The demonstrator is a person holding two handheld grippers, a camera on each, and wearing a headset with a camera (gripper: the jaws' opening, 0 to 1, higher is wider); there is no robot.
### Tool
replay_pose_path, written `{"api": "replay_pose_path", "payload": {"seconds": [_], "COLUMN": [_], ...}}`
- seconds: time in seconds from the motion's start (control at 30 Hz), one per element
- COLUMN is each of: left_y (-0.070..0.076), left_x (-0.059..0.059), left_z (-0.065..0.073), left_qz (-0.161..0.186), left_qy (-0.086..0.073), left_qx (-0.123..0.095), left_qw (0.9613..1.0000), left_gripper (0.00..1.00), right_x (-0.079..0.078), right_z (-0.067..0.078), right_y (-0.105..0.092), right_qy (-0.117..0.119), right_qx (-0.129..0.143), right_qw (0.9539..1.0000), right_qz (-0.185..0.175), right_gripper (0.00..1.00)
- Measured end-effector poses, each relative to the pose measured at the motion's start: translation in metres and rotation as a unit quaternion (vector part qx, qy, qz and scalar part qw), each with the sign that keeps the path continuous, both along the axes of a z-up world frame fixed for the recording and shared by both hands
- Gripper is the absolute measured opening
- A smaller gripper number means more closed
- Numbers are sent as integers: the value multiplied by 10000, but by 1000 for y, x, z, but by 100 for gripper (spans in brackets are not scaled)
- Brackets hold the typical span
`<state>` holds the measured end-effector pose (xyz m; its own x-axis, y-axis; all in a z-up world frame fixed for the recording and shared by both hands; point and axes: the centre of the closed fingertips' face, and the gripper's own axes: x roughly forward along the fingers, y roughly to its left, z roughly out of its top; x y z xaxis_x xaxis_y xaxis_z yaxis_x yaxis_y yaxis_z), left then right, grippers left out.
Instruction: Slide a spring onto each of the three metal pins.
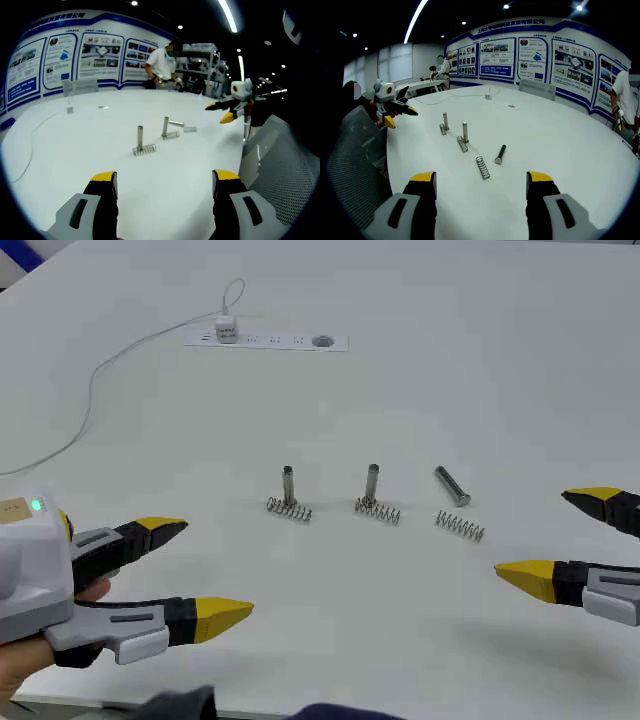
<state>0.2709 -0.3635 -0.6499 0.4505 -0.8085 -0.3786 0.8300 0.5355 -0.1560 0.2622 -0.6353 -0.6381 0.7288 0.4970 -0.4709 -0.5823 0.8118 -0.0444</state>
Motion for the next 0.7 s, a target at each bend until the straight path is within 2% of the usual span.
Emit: {"api": "replay_pose_path", "payload": {"seconds": [0.7], "left_y": [-3], "left_x": [-1], "left_z": [-1], "left_qz": [-88], "left_qy": [16], "left_qx": [73], "left_qw": [9999], "left_gripper": [79], "right_x": [-4], "right_z": [-5], "right_y": [-3], "right_qy": [65], "right_qx": [34], "right_qw": [9999], "right_qz": [-114], "right_gripper": [73]}}
